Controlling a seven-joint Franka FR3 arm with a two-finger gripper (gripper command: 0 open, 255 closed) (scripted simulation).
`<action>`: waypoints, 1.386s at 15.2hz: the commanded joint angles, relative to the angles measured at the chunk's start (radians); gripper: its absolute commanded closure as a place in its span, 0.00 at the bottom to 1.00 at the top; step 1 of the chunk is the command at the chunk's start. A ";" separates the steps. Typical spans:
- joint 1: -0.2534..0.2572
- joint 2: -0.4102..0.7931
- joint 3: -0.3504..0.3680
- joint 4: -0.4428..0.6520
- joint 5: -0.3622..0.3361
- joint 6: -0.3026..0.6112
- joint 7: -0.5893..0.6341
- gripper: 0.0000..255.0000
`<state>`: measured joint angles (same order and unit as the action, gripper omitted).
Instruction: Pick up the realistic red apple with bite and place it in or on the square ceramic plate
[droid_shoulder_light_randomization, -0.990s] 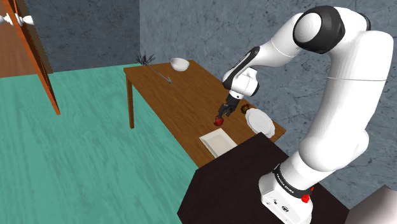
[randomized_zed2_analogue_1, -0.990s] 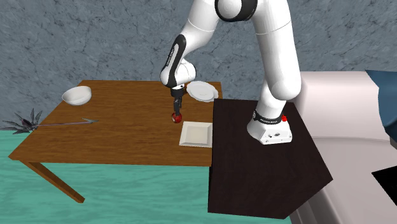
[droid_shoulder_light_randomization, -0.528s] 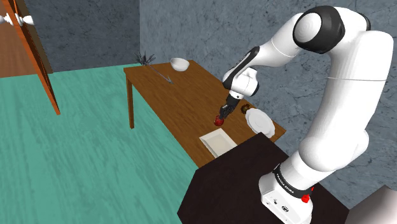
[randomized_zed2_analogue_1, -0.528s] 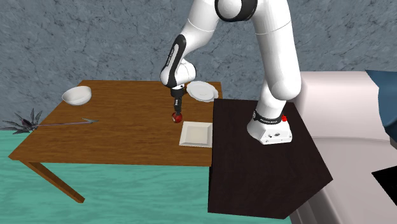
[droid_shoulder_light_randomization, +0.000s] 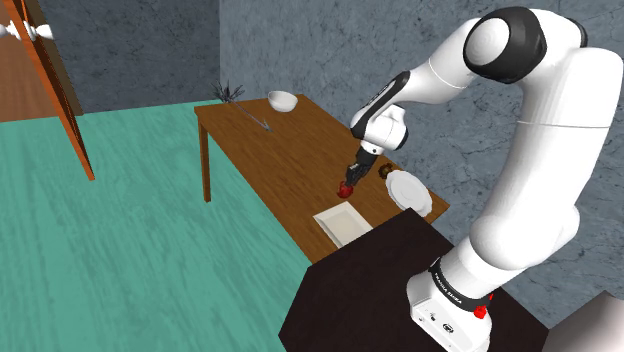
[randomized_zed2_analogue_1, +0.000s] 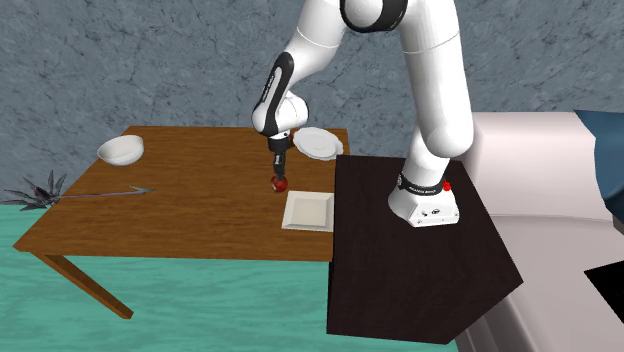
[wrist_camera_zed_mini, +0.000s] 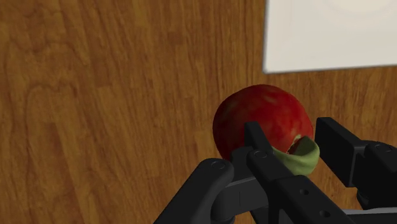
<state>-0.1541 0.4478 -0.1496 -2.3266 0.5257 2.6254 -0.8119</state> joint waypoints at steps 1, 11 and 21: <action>0.007 -0.024 -0.011 -0.005 -0.016 -0.018 0.014 1.00; 0.040 -0.161 -0.063 -0.033 -0.107 -0.117 0.094 1.00; 0.092 -0.396 -0.073 -0.245 -0.186 -0.113 0.198 1.00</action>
<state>-0.0716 0.0950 -0.2244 -2.5295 0.3528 2.5066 -0.6351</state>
